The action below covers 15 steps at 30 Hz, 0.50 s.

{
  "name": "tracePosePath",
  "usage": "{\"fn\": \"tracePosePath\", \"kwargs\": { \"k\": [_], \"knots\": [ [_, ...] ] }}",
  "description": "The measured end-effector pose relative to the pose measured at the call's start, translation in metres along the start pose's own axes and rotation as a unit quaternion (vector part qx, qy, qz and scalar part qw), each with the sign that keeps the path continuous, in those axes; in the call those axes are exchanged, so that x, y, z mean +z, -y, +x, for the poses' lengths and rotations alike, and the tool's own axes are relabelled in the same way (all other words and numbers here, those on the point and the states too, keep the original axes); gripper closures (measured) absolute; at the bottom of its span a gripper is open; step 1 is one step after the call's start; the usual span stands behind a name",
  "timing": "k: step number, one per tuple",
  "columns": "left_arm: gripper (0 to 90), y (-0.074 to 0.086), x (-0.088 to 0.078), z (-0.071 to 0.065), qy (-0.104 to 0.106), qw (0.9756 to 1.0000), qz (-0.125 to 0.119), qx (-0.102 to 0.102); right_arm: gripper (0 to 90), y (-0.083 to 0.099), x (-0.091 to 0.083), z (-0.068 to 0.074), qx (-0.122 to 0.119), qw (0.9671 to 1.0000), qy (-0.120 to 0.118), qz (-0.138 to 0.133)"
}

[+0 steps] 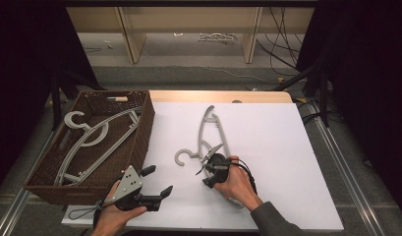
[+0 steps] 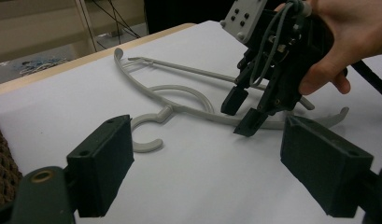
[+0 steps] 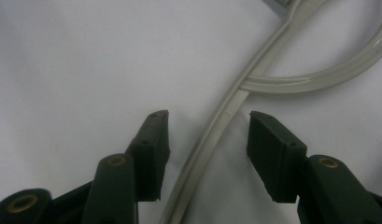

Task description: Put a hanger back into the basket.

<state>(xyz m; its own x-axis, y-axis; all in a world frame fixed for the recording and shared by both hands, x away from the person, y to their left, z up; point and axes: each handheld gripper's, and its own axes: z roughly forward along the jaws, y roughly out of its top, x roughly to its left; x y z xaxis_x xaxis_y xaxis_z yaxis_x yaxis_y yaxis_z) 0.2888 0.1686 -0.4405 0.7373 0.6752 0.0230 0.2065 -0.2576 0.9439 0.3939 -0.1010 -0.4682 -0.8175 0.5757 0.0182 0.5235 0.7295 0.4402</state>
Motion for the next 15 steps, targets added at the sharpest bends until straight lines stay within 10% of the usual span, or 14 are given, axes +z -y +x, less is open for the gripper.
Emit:
{"fn": "tracePosePath", "kwargs": {
  "k": [15],
  "knots": [
    [17.8, 0.0, 0.002, 0.0, -0.001, 1.0, 0.002, 0.01, 62.3, -0.018, 0.006, -0.002, 0.028, 0.9991, 0.014, 0.028]
  ]
}}
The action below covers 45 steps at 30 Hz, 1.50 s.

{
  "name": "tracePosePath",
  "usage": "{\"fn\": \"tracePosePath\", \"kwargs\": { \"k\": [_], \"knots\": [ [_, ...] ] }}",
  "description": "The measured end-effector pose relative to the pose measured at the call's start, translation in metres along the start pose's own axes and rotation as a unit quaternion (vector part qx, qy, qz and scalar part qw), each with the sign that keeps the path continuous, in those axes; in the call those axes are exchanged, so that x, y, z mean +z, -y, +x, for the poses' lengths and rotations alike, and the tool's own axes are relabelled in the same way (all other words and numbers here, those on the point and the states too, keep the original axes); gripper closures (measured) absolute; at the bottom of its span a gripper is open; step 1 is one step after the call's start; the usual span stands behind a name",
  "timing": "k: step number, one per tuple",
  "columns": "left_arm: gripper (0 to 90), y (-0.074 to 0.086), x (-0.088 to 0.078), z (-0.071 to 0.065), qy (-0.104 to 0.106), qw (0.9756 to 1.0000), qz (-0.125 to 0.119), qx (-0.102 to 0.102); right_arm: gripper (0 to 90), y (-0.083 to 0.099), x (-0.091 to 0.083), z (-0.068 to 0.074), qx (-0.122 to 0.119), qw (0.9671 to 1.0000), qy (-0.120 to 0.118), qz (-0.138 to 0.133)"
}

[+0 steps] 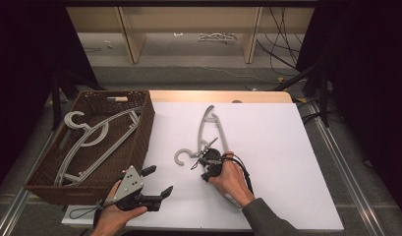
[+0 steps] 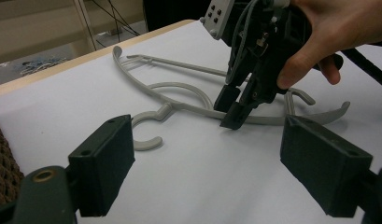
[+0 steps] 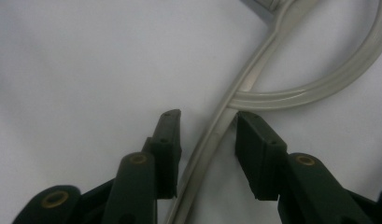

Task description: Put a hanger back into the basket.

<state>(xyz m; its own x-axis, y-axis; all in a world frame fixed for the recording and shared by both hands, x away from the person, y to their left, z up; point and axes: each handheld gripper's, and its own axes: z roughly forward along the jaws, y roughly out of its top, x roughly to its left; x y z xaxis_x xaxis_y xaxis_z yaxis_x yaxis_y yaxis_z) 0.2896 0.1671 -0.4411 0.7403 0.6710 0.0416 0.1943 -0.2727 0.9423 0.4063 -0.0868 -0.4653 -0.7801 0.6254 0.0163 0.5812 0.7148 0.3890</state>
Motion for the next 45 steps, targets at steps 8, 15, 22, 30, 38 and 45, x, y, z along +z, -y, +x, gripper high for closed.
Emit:
{"fn": "tracePosePath", "kwargs": {
  "k": [8, 15, 22, 30, 38, 45],
  "knots": [
    [17.9, 0.001, 0.0, 0.0, 0.003, 0.9999, 0.009, 0.005, 68.7, -0.001, 0.0, -0.002, -0.007, 1.0, 0.004, 0.003],
    [17.9, 0.0, -0.001, 0.0, 0.005, 1.0, 0.004, 0.004, 72.5, 0.001, -0.001, -0.006, 0.004, 1.0, -0.003, 0.0],
    [17.9, 0.0, -0.001, 0.0, 0.007, 0.9999, 0.007, 0.005, 81.6, 0.003, -0.004, -0.008, -0.006, 1.0, 0.001, 0.007],
    [18.0, 0.0, -0.001, 0.0, 0.007, 0.9999, 0.009, 0.005, 82.0, 0.007, -0.009, -0.009, -0.057, 0.9978, 0.002, 0.036],
    [18.4, 0.0, 0.002, 0.001, 0.006, 0.9999, 0.007, 0.01, 82.1, 0.015, -0.022, -0.011, -0.101, 0.9942, -0.008, 0.036],
    [19.3, -0.006, 0.01, -0.004, -0.001, 0.9987, 0.019, 0.047, 82.1, 0.025, -0.043, -0.006, -0.146, 0.9884, -0.021, 0.039]
  ]
}}
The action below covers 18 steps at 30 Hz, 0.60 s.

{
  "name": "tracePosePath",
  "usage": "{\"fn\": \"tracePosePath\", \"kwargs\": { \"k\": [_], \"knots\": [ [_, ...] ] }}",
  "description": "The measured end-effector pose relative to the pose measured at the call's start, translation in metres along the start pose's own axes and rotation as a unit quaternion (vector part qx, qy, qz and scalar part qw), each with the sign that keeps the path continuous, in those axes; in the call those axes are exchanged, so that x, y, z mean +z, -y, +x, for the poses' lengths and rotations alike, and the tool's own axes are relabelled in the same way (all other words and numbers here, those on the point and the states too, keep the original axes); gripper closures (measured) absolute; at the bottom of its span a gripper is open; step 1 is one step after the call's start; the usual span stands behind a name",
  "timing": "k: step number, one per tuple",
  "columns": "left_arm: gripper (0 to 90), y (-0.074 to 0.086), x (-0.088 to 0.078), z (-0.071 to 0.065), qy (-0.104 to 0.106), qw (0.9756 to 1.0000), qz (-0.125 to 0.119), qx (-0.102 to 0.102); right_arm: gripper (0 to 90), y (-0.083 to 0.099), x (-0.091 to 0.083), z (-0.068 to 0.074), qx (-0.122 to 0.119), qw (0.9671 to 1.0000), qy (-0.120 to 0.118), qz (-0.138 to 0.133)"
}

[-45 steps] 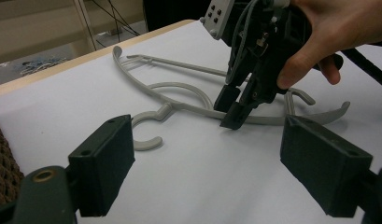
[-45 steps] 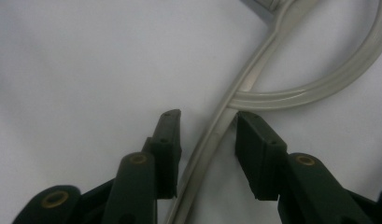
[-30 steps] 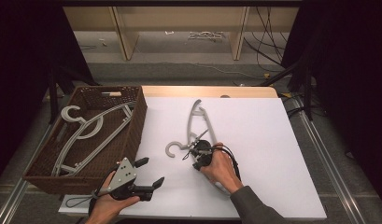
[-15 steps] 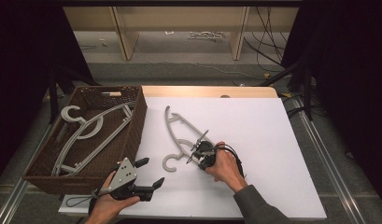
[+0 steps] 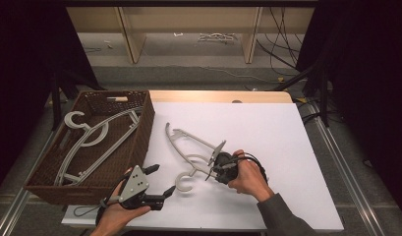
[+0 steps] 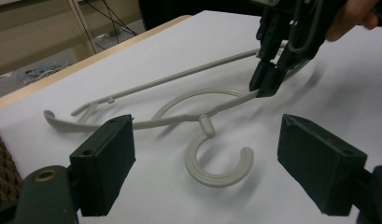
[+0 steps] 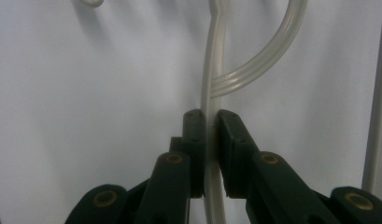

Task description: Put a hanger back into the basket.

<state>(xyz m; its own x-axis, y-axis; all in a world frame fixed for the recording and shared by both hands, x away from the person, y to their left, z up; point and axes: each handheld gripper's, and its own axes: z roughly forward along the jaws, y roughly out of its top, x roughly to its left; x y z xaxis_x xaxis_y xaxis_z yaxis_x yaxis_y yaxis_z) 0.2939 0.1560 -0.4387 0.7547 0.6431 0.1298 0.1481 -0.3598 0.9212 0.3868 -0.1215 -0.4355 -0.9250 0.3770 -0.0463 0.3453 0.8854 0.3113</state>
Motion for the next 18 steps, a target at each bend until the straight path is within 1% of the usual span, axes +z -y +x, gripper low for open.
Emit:
{"fn": "tracePosePath", "kwargs": {
  "k": [1, 2, 3, 4, 5, 6, 7, 8, 9, 10, 11, 12, 13, 14, 15, 16, 18],
  "knots": [
    [19.7, -0.002, 0.002, 0.0, -0.001, 1.0, 0.003, 0.004, 82.1, 0.001, -0.003, 0.002, -0.001, 1.0, -0.003, 0.002],
    [20.0, -0.004, 0.004, 0.0, 0.002, 0.9999, 0.01, 0.013, 82.2, 0.004, -0.004, 0.004, -0.007, 1.0, -0.002, -0.005],
    [20.9, -0.007, 0.009, 0.0, 0.003, 0.9995, 0.023, 0.023, 82.2, 0.007, -0.009, 0.007, -0.02, 0.9998, -0.005, 0.0],
    [21.1, -0.008, 0.011, 0.001, 0.002, 0.9991, 0.032, 0.027, 82.2, 0.008, -0.01, 0.008, -0.023, 0.9997, -0.004, 0.002],
    [21.5, -0.008, 0.011, 0.001, 0.002, 0.9991, 0.032, 0.027, 82.2, 0.01, -0.012, 0.009, -0.028, 0.9996, -0.004, 0.005],
    [22.0, -0.011, 0.017, 0.002, 0.0, 0.9983, 0.051, 0.029, 82.2, 0.012, -0.015, 0.011, -0.032, 0.9994, -0.005, 0.006],
    [23.1, -0.011, 0.017, 0.002, 0.0, 0.9983, 0.051, 0.029, 82.2, 0.012, -0.015, 0.011, -0.032, 0.9994, -0.005, 0.006],
    [23.1, -0.013, 0.02, 0.003, 0.001, 0.9977, 0.06, 0.033, 82.2, 0.013, -0.017, 0.011, -0.036, 0.9993, -0.006, 0.007],
    [25.3, -0.016, 0.027, 0.003, 0.007, 0.9946, 0.09, 0.05, 82.2, 0.014, -0.022, 0.013, -0.043, 0.999, -0.008, 0.007],
    [25.7, -0.016, 0.027, 0.003, 0.007, 0.9946, 0.09, 0.05, 82.2, 0.015, -0.025, 0.014, -0.045, 0.9989, -0.01, 0.006],
    [27.1, -0.018, 0.035, 0.002, 0.005, 0.9923, 0.106, 0.063, 82.2, 0.015, -0.027, 0.015, -0.048, 0.9988, -0.009, 0.004],
    [28.7, -0.02, 0.039, 0.002, 0.003, 0.9918, 0.107, 0.069, 82.2, 0.016, -0.029, 0.015, -0.053, 0.9986, -0.008, 0.002],
    [30.1, -0.02, 0.039, 0.002, 0.003, 0.9918, 0.107, 0.069, 82.2, 0.016, -0.029, 0.015, -0.053, 0.9986, -0.008, 0.002],
    [32.2, -0.023, 0.047, 0.003, 0.012, 0.9906, 0.11, 0.081, 82.2, 0.017, -0.035, 0.016, -0.06, 0.9981, -0.011, 0.0],
    [33.7, -0.023, 0.047, 0.003, 0.012, 0.9906, 0.11, 0.081, 82.2, 0.017, -0.035, 0.016, -0.06, 0.9981, -0.011, 0.0],
    [33.9, -0.024, 0.051, 0.004, 0.017, 0.9892, 0.116, 0.088, 82.2, 0.019, -0.04, 0.016, -0.063, 0.9979, -0.01, -0.001],
    [35.2, -0.026, 0.06, 0.007, 0.027, 0.9859, 0.13, 0.103, 82.2, 0.02, -0.042, 0.017, -0.064, 0.9979, -0.009, 0.0]
  ]
}}
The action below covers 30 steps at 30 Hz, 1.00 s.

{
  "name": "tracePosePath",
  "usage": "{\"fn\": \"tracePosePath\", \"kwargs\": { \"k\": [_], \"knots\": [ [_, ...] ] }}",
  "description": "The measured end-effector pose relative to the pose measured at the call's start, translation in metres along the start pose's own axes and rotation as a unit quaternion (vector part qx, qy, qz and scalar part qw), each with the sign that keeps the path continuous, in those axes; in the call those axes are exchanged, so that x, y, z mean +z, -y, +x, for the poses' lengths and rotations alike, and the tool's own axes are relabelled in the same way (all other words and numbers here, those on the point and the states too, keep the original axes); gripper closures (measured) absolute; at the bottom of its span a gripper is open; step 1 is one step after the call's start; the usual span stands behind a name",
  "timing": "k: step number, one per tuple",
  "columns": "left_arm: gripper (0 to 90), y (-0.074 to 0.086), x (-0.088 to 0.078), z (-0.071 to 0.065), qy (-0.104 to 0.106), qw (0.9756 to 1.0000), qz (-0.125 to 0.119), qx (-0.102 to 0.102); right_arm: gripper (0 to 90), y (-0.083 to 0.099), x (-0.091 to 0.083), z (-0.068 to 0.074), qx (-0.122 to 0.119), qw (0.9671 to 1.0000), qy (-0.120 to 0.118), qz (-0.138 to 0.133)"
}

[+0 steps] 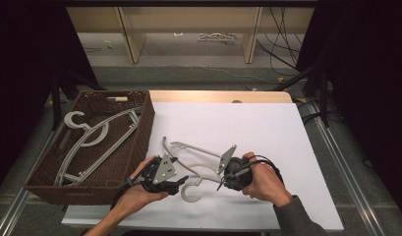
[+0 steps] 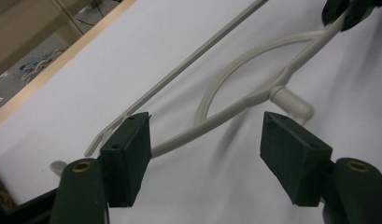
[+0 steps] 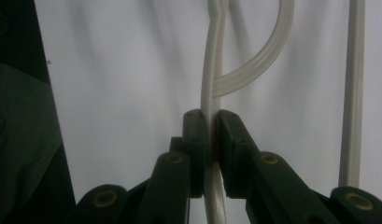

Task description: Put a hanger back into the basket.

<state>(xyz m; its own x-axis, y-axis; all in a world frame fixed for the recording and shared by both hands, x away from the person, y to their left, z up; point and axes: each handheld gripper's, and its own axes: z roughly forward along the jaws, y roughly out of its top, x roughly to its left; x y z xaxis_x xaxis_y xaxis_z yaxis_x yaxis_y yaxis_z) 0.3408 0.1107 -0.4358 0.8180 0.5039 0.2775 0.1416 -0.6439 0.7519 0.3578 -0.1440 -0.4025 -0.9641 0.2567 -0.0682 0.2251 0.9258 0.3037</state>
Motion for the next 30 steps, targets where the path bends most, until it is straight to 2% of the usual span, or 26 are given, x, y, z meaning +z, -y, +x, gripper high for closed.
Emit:
{"fn": "tracePosePath", "kwargs": {
  "k": [1, 2, 3, 4, 7, 8, 10, 13, 14, 16, 17, 18, 19, 21, 22, 23, 24, 26, 27, 28, 30],
  "knots": [
    [36.8, -0.001, 0.003, 0.001, 0.004, 1.0, 0.0, 0.003, 82.2, 0.001, -0.003, 0.0, -0.004, 1.0, -0.002, -0.004],
    [36.6, -0.002, 0.005, 0.002, 0.016, 0.9998, 0.004, 0.006, 82.2, 0.002, -0.005, 0.0, -0.006, 1.0, -0.002, -0.004],
    [36.6, -0.002, 0.009, 0.003, 0.028, 0.9993, 0.01, 0.021, 82.2, 0.004, -0.01, 0.001, -0.008, 0.9999, -0.001, -0.006],
    [36.6, -0.001, 0.014, 0.003, 0.027, 0.9989, 0.015, 0.035, 82.2, 0.005, -0.011, 0.001, -0.009, 0.9999, -0.001, -0.006],
    [36.6, -0.001, 0.018, 0.004, 0.029, 0.9983, 0.026, 0.044, 82.3, 0.006, -0.013, 0.001, -0.011, 0.9999, 0.002, -0.009],
    [36.7, -0.001, 0.022, 0.004, 0.028, 0.9974, 0.038, 0.055, 82.3, 0.007, -0.016, 0.0, -0.011, 0.9999, -0.002, -0.007],
    [36.8, -0.001, 0.025, 0.004, 0.024, 0.9976, 0.031, 0.058, 82.3, 0.007, -0.016, 0.0, -0.012, 0.9999, -0.001, -0.011],
    [37.2, -0.002, 0.03, 0.005, 0.028, 0.9972, 0.032, 0.061, 82.3, 0.007, -0.018, 0.0, -0.013, 0.9999, 0.0, -0.01],
    [38.9, -0.004, 0.033, 0.005, 0.032, 0.9961, 0.03, 0.076, 82.3, 0.008, -0.019, 0.001, -0.013, 0.9998, 0.002, -0.013],
    [39.5, -0.005, 0.035, 0.005, 0.035, 0.9959, 0.028, 0.078, 82.2, 0.008, -0.019, 0.0, -0.014, 0.9998, 0.001, -0.014],
    [42.2, -0.007, 0.037, 0.004, 0.041, 0.9957, 0.02, 0.081, 82.3, 0.008, -0.019, 0.0, -0.015, 0.9998, 0.001, -0.013],
    [45.8, -0.009, 0.038, 0.004, 0.049, 0.9942, 0.012, 0.095, 82.2, 0.008, -0.019, 0.001, -0.016, 0.9998, 0.0, -0.014],
    [47.5, -0.009, 0.038, 0.004, 0.049, 0.9942, 0.012, 0.095, 82.2, 0.008, -0.019, 0.001, -0.016, 0.9998, 0.0, -0.014],
    [50.3, -0.013, 0.04, 0.003, 0.063, 0.9904, 0.004, 0.123, 82.3, 0.008, -0.02, 0.001, -0.02, 0.9997, -0.001, -0.012],
    [55.7, -0.014, 0.041, 0.002, 0.067, 0.9889, 0.003, 0.133, 82.3, 0.007, -0.02, 0.001, -0.023, 0.9997, -0.001, -0.012],
    [59.0, -0.015, 0.042, 0.002, 0.071, 0.9866, 0.006, 0.147, 82.2, 0.008, -0.02, 0.001, -0.026, 0.9996, -0.003, -0.014],
    [62.2, -0.016, 0.044, 0.001, 0.07, 0.9832, 0.016, 0.168, 82.2, 0.008, -0.02, 0.001, -0.027, 0.9995, -0.004, -0.015],
    [65.0, -0.017, 0.043, -0.001, 0.063, 0.9814, 0.025, 0.179, 82.2, 0.008, -0.021, 0.001, -0.029, 0.9994, 0.001, -0.016],
    [66.3, -0.017, 0.043, -0.001, 0.063, 0.9814, 0.025, 0.179, 82.2, 0.008, -0.021, 0.001, -0.029, 0.9994, 0.001, -0.016],
    [67.9, -0.02, 0.041, 0.001, 0.061, 0.9777, 0.03, 0.199, 82.2, 0.009, -0.022, 0.0, -0.029, 0.9994, -0.002, -0.016],
    [69.3, -0.021, 0.038, 0.001, 0.061, 0.976, 0.021, 0.208, 82.3, 0.01, -0.024, -0.001, -0.031, 0.9993, 0.001, -0.02]
  ]
}}
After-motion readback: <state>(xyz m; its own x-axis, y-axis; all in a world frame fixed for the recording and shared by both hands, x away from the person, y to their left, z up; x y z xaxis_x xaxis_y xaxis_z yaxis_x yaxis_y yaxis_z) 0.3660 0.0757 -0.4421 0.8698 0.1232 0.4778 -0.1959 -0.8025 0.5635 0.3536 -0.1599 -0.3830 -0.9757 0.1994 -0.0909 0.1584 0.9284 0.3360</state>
